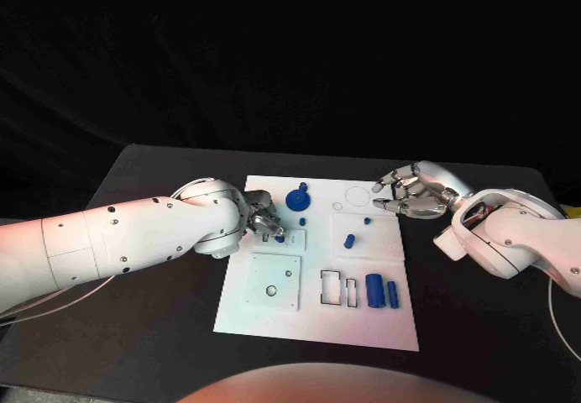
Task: Assemble the parts on the task board
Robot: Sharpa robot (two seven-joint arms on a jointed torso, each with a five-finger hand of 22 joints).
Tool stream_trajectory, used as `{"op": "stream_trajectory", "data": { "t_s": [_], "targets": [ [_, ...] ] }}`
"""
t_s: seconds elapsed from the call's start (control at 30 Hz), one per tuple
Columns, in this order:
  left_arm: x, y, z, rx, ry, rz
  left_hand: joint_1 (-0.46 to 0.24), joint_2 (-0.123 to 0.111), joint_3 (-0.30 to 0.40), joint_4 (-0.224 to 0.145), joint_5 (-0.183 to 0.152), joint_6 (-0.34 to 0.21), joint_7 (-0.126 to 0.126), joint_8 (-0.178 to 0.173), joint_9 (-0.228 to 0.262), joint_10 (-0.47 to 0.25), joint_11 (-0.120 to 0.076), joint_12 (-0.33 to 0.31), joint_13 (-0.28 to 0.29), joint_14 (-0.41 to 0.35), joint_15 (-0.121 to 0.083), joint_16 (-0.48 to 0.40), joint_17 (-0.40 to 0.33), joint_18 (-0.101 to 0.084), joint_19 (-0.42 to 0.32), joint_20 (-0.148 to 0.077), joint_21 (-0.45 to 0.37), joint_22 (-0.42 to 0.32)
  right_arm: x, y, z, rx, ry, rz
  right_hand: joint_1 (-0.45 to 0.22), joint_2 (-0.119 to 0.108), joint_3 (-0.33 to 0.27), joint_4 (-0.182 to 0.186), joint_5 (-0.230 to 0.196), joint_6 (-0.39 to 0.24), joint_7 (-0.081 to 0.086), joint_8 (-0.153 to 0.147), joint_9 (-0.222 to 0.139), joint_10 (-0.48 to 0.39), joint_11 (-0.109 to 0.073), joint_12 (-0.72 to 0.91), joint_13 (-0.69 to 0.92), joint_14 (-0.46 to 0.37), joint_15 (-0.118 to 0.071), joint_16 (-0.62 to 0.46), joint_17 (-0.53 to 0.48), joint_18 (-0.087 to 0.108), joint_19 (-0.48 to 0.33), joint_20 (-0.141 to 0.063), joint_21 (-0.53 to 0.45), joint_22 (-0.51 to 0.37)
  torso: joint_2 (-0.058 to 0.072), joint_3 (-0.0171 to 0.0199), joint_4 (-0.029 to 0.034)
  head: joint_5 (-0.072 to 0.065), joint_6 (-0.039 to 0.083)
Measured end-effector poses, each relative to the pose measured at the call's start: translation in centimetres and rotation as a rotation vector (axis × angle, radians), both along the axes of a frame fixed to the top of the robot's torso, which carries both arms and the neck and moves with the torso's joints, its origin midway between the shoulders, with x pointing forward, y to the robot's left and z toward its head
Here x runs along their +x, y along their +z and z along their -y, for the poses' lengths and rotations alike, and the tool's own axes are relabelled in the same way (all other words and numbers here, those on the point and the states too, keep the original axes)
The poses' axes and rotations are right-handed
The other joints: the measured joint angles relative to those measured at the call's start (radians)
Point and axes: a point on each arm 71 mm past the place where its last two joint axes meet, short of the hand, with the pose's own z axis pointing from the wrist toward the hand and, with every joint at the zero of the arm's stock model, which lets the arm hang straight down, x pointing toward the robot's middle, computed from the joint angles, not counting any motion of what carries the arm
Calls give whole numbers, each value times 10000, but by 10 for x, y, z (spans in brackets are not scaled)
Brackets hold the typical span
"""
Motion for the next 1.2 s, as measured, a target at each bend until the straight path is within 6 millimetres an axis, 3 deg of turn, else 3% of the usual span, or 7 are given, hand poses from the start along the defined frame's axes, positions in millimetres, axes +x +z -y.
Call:
{"op": "stream_trajectory", "data": {
  "t_s": [0.5,0.67,0.9,1.2],
  "targets": [
    [1,-1,-1,43,35,-24,70,70,-825,493,7,63,7,21,-94,-1,1,0,-112,0,1,0,8,0,0,0,0,29,0,0,0,-12,-12,-7,0,0,0,-1,0,0,0,0,8,0,0,0,-1,0,0,0,-1,0,-36,37,0,-2,-3,-3,2,0,0],
    [1,-1,-2,63,68,-29,289,289,-1836,977,7,62,5,21,-167,-1,1,52,-209,-1,1,0,19,-1,0,0,0,33,0,0,0,-14,-17,-8,-2,-2,-3,3,0,0,0,0,7,1,0,0,-5,0,0,0,-1,0,-36,37,-51,-2,-2,-3,-2,6,7],
    [2,-1,-2,63,90,-26,111,566,-3488,1062,7,117,58,22,-212,-1,1,172,-246,-1,1,0,26,0,0,0,0,47,0,0,1,-15,-26,-5,-41,-41,-32,31,-43,0,0,0,7,1,0,0,-27,0,0,-38,-2,0,-36,37,-51,-3,-2,-4,0,5,14],
    [2,-1,-3,42,121,-41,66,612,-3809,1067,7,117,57,21,-213,-1,1,172,-225,-1,1,-36,26,0,-1,0,0,46,0,0,1,-15,-38,5,-124,-37,-70,69,-80,0,0,40,16,1,0,0,-27,0,0,-38,-2,0,-36,37,-51,-4,-2,-5,-1,15,22]
  ]
}}
